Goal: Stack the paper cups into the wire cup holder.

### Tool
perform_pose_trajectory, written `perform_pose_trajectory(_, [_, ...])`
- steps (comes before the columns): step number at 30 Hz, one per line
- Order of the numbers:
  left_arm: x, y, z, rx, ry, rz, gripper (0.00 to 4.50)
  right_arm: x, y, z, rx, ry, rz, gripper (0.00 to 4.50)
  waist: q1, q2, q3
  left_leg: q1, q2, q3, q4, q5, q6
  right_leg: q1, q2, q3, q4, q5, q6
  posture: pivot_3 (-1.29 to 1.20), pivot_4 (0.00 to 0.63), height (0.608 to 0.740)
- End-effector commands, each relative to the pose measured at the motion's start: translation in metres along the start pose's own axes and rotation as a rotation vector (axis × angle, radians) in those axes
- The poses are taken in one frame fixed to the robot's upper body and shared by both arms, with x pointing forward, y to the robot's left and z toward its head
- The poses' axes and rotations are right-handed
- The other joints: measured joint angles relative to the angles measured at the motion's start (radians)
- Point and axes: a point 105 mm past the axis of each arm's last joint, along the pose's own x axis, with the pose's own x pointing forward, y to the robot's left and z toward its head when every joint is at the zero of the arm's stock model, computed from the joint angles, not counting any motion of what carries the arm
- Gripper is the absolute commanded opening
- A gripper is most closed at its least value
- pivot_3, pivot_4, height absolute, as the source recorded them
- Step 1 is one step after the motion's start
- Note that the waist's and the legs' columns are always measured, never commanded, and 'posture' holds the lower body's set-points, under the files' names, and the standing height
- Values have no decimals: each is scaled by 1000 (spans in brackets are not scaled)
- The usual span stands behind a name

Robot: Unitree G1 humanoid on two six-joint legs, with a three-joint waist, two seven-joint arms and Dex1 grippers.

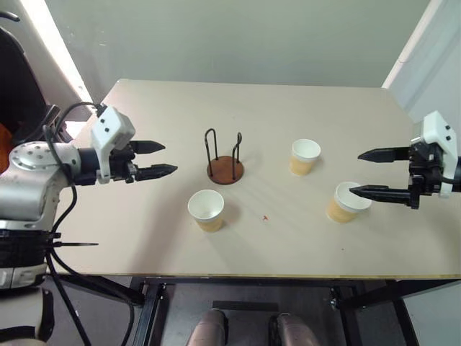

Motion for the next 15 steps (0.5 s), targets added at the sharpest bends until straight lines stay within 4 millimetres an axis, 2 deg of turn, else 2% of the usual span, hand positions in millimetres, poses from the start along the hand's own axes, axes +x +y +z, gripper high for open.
perform_pose_trajectory(1, [7,4,8,20,-30,16,3377,-4,10,29,-62,-95,29,4500,0,0,0,0,0,0,0,0,0,0,0,0,0,0,0,0,150,740])
perform_pose_trajectory(7, [36,10,3,-27,-55,31,3377,12,32,53,-122,-141,92,4500,1,0,0,0,0,0,0,1,0,1,0,0,0,3,6,0,150,740])
perform_pose_trajectory(15, [78,7,-6,-64,-53,-35,3377,19,38,49,-101,-130,86,4500,4,0,0,-2,-1,0,6,1,2,2,-1,1,-2,5,12,0,150,740])
